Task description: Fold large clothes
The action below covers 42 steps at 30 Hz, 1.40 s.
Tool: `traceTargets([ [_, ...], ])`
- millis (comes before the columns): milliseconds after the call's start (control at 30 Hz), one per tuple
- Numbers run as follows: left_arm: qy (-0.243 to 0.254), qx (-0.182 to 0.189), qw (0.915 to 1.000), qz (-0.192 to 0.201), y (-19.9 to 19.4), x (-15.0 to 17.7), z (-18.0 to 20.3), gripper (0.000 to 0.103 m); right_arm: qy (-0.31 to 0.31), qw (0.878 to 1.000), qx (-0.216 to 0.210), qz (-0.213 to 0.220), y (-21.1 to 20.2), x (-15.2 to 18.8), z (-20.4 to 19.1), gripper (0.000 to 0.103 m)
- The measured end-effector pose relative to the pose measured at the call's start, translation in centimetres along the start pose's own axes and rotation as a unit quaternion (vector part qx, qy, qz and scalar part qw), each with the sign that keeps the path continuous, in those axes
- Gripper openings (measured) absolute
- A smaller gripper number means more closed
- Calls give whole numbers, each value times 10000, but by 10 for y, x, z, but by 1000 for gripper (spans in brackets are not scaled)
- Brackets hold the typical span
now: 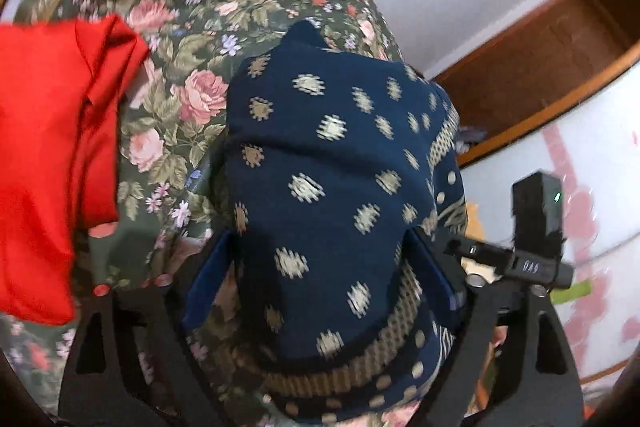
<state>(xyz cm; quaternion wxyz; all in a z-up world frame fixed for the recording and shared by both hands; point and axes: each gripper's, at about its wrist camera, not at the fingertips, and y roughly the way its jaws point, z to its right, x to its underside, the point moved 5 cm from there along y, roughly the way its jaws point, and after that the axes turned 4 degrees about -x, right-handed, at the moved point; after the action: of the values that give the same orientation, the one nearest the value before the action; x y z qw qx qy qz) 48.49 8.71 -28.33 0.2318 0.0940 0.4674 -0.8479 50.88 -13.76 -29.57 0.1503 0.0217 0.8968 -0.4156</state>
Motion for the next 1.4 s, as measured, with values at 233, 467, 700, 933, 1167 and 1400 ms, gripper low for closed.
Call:
traceTargets([
  [233,-607,686,9955,-248,27,-5,-8,92,-32,9996,-159,237,3,-12,-11,98],
  [467,-627,673,9954,-278,18,-2,-5,84,114,9989,-389,243,5,-11,-33,60],
  [700,-572,709,9957,-145,-20,4,0,73,-161,9992,-186,324,-19,-5,-65,35],
  [933,-386,735,9958,398,-97,-11,-3,73,-615,9960,-222,616,-31,-14,-132,34],
  [1167,-231,501,9934,1002,-188,-31,-32,73,-1046,9897,-575,789,-15,-27,-210,34],
  [1400,-336,99,9902,1354,-239,-55,-83,73,-1265,9852,-902,720,28,-40,-259,34],
])
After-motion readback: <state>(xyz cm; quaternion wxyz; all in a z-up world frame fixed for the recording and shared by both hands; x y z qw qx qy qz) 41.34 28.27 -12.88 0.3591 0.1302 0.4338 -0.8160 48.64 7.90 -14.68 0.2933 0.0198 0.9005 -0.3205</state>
